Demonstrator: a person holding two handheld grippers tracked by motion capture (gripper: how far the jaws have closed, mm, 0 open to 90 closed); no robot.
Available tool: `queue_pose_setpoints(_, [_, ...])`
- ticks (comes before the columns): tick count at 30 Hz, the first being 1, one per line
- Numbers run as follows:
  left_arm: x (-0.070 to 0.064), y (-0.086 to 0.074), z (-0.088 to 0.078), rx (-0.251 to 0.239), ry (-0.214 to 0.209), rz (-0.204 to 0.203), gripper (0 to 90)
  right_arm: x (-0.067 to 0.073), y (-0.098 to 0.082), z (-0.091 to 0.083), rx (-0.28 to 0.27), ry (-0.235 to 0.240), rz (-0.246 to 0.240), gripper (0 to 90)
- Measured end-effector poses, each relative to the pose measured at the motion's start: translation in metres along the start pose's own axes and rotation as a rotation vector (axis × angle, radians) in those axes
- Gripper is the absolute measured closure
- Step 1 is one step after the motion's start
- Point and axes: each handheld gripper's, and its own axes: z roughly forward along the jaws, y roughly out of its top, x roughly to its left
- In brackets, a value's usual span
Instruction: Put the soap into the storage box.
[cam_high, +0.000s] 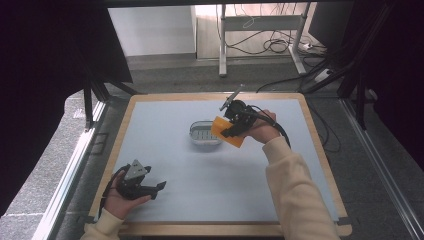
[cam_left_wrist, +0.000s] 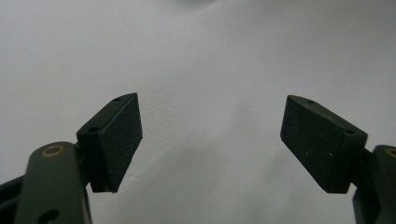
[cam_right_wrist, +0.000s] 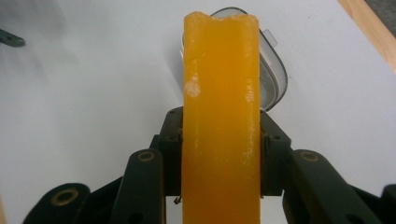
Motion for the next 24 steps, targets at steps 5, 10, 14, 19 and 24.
queue_pose_setpoints(5, [0.000, 0.000, 0.000, 0.000, 0.002, 0.001, 20.4, -0.007, 0.002, 0.000, -0.011, 0.004, 0.009, 61.5])
queue_pose_setpoints(10, [0.000, 0.000, 0.000, -0.002, 0.001, 0.002, 20.4, -0.013, 0.005, 0.002, -0.008, 0.002, 0.017, 61.5])
queue_pose_setpoints(14, [0.000, 0.000, 0.000, 0.000, 0.000, 0.001, 20.4, -0.017, 0.007, 0.005, -0.011, 0.019, 0.018, 61.5])
queue_pose_setpoints(19, [0.001, 0.000, 0.000, 0.000, -0.002, 0.000, 20.4, -0.020, 0.012, 0.009, -0.015, 0.027, 0.018, 61.5])
queue_pose_setpoints(24, [0.001, 0.000, 0.000, -0.002, -0.002, 0.000, 20.4, -0.022, 0.018, 0.014, -0.011, 0.022, 0.018, 61.5])
